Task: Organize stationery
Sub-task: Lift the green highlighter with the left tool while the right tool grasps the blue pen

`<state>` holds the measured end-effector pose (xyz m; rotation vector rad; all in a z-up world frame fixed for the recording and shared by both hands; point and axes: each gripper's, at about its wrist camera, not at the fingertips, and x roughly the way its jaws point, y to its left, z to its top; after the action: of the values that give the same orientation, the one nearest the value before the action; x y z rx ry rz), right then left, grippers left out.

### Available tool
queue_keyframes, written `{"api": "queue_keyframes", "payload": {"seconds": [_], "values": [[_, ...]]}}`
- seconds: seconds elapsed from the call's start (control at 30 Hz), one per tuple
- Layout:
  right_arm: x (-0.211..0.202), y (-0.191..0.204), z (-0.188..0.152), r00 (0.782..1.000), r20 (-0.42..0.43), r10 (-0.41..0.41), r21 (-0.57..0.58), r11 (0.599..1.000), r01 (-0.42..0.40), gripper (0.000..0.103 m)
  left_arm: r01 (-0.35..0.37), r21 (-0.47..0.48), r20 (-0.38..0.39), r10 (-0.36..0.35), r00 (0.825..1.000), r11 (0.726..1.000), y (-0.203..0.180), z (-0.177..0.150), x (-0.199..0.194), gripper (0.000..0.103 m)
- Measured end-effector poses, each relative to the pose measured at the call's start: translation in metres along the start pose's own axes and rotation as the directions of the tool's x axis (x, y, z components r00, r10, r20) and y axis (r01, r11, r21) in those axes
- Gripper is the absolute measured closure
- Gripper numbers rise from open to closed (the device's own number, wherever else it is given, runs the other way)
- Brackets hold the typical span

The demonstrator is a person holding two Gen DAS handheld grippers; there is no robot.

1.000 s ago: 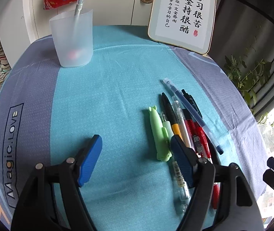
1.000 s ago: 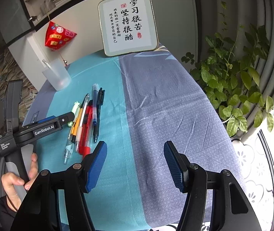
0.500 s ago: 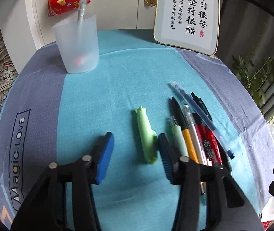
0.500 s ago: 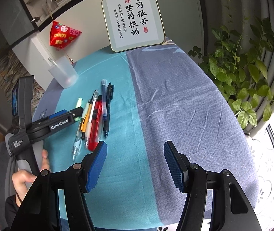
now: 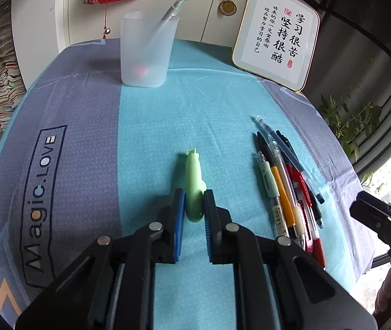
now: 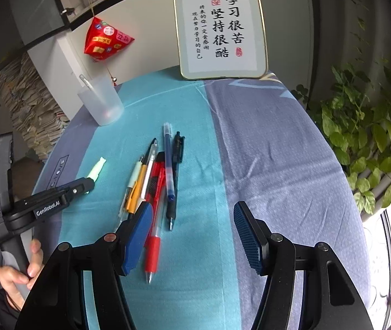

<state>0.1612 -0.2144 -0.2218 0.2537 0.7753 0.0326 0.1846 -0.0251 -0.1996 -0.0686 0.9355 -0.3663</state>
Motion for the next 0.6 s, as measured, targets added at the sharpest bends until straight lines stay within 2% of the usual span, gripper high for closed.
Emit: {"api": "queue_keyframes", "payload": {"seconds": [0.17, 0.2, 0.27, 0.3, 0.43, 0.53, 0.6], "values": [[0.028, 0.008, 0.024, 0.999, -0.045, -0.027, -0.060, 0.998, 0.025, 0.042, 0.009, 0.019, 0.022, -0.009, 1.000, 1.000, -0.002, -0.002, -0.012, 0.092], [0.035, 0.009, 0.027, 0.998, -0.062, -0.033, -0.069, 0.997, 0.029, 0.044, 0.005, 0.022, 0.026, -0.006, 1.000, 1.000, -0.002, -0.002, -0.013, 0.092], [0.045, 0.009, 0.029, 0.995, -0.101, 0.000, -0.069, 0.998, -0.006, 0.064, 0.000, 0.026, 0.028, -0.001, 1.000, 1.000, -0.001, -0.003, -0.015, 0.092], [0.049, 0.009, 0.028, 0.993, -0.116, 0.021, -0.060, 0.998, -0.028, 0.067, 0.000, 0.027, 0.025, -0.001, 1.000, 1.000, 0.000, -0.003, -0.014, 0.092], [0.058, 0.014, 0.024, 0.992, -0.125, 0.006, -0.084, 0.996, -0.016, 0.070, -0.006, 0.028, 0.000, 0.006, 1.000, 1.000, 0.004, -0.007, -0.006, 0.092], [0.057, 0.017, 0.023, 0.992, -0.126, 0.023, -0.089, 0.995, -0.034, 0.080, -0.007, 0.030, -0.024, 0.007, 1.000, 1.000, 0.006, -0.010, 0.001, 0.091], [0.058, 0.021, 0.023, 0.992, -0.122, 0.001, -0.112, 0.994, -0.014, 0.081, -0.009, 0.040, -0.022, 0.010, 1.000, 0.999, 0.005, -0.010, 0.002, 0.092]]}}
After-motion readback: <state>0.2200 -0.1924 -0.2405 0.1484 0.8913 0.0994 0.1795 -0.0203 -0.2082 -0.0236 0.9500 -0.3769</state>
